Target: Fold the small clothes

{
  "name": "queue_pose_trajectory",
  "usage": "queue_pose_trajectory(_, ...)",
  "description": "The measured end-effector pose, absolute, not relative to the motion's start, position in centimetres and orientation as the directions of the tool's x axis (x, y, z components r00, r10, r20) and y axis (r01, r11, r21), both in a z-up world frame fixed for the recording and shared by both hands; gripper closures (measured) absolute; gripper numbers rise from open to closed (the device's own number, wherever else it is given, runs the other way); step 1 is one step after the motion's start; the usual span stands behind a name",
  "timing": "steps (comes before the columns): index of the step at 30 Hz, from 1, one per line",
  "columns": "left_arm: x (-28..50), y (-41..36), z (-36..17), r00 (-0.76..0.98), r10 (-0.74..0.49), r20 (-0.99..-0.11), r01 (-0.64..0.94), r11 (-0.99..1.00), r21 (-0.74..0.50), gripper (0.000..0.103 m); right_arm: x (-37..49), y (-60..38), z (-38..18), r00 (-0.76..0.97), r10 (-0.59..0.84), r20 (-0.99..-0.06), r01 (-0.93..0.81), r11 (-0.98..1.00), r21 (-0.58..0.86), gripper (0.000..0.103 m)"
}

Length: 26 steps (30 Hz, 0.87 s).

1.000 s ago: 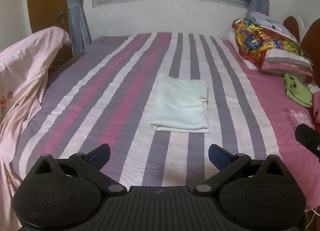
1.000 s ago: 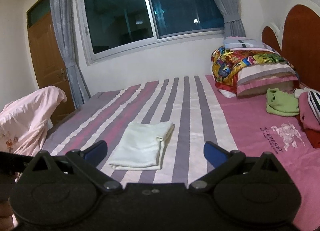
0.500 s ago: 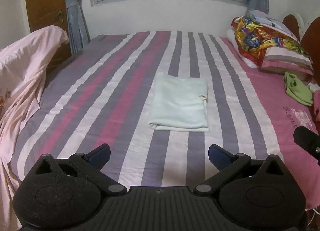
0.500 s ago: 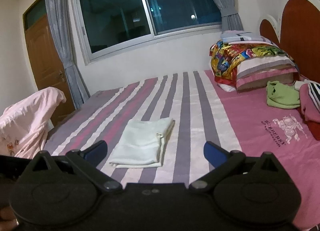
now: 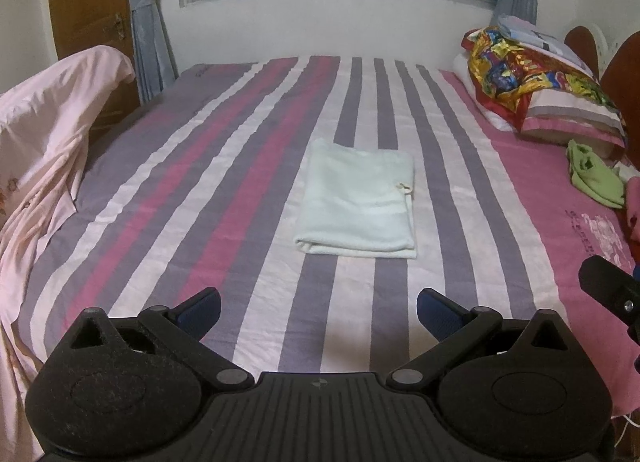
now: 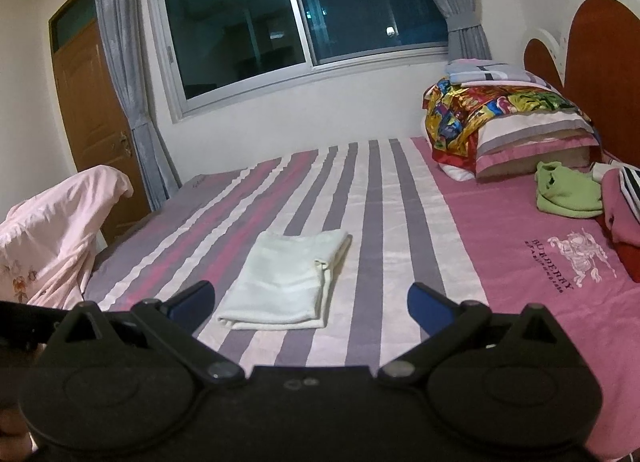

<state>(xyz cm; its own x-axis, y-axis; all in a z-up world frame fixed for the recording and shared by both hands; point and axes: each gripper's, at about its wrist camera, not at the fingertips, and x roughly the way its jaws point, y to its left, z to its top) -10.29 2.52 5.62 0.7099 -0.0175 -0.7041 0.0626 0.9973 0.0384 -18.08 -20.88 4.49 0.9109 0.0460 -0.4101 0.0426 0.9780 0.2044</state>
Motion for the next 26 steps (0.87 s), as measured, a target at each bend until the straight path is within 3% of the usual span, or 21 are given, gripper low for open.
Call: queue_pose_trajectory(26, -8.7, 1.9, 4.3, 0.712, -0.075, -0.698, 0.133, 0.991, 0.029, 0.0, -17.4, -21.4, 3.1, 0.902, 0.045, -0.43, 0.049, 0.977, 0.206, 0.0)
